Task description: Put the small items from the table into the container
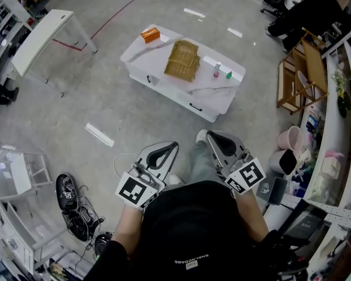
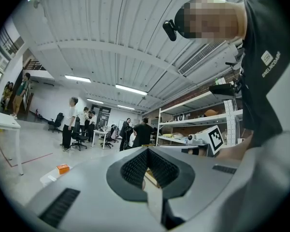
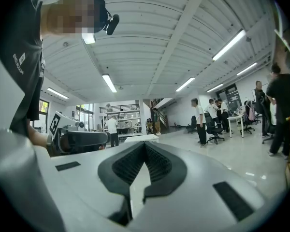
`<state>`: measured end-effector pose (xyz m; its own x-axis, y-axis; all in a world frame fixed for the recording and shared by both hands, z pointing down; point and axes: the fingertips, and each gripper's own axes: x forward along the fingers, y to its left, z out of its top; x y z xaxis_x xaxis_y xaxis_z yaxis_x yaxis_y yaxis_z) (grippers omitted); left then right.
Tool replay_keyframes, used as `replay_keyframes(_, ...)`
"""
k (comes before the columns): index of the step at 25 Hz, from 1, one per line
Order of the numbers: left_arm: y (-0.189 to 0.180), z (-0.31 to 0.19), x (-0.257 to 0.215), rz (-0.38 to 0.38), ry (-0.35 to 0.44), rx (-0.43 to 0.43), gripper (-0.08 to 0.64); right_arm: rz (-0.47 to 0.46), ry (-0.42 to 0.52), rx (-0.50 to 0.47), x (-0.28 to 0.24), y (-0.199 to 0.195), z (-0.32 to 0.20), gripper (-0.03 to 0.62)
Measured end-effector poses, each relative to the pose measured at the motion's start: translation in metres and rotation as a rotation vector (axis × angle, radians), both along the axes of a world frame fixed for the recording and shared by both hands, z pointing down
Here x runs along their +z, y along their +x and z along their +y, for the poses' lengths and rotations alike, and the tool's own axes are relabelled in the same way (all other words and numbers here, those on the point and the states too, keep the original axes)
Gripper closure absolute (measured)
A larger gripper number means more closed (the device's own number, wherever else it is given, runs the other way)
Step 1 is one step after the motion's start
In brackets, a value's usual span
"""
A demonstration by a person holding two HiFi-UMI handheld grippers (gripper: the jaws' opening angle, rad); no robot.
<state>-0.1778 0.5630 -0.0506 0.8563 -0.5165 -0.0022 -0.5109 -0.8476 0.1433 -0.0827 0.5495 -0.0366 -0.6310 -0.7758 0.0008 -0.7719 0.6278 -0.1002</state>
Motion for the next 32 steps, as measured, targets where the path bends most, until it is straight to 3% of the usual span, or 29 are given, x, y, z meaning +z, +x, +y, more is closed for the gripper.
replay_keyframes(7,0.013,-0.053,0.008,-0.002,-0.024,-0.038,0.565,-0.023,-0.025,-0.004,0.011,0.019,-0.056,0.586)
replay_keyframes(13,0.04,-0.128,0.022,0.0,-0.062,-0.045,0.565,-0.006,-0.058,-0.021,0.028,0.04,-0.124,0.586)
replay_keyframes(19,0.089,-0.209,0.041,-0.02,-0.096,-0.024,0.565,0.008,-0.092,-0.041,0.048,0.077,-0.198,0.586)
replay_keyframes(25,0.135,-0.289,0.053,-0.048,-0.179,-0.024,0.565,-0.011,-0.138,-0.055,0.06,0.115,-0.27,0.586)
replay_keyframes(32,0.178,-0.349,0.065,-0.08,-0.221,-0.027,0.565,-0.035,-0.188,-0.077,0.08,0.153,-0.331,0.586)
